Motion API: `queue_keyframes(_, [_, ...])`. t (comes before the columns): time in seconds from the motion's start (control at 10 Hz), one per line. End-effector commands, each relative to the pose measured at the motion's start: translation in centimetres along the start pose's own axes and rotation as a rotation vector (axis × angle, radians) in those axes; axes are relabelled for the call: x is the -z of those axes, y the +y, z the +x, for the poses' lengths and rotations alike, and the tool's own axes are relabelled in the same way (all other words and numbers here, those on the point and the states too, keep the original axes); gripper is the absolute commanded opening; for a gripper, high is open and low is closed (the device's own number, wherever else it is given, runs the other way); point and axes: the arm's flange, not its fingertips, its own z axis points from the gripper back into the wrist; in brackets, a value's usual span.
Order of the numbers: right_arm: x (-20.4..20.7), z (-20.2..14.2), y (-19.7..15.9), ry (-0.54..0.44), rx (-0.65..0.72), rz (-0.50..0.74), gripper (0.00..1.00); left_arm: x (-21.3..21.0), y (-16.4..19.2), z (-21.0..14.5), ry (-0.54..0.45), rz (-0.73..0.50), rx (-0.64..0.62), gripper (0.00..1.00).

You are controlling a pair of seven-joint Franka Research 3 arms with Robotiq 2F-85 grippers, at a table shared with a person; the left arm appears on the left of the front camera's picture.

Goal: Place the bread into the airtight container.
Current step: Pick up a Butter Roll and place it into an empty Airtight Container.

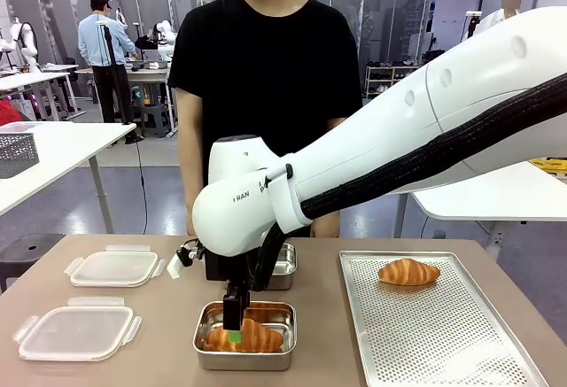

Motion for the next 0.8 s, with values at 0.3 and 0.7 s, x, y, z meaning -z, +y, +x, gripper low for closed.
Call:
queue_keyframes(0.3, [-15.2, -10.5, 3.2, -0.122, 0.229, -0.053, 1.00, -0.2, 0.0, 0.0, -0.002, 0.000, 0.009, 1.00])
queue_keyframes(0.7, [-26.1, -23.8, 6.7, -0.326, 0.552, -0.072, 1.00, -0.2, 0.0, 0.0, -0.002, 0.000, 0.009, 1.00])
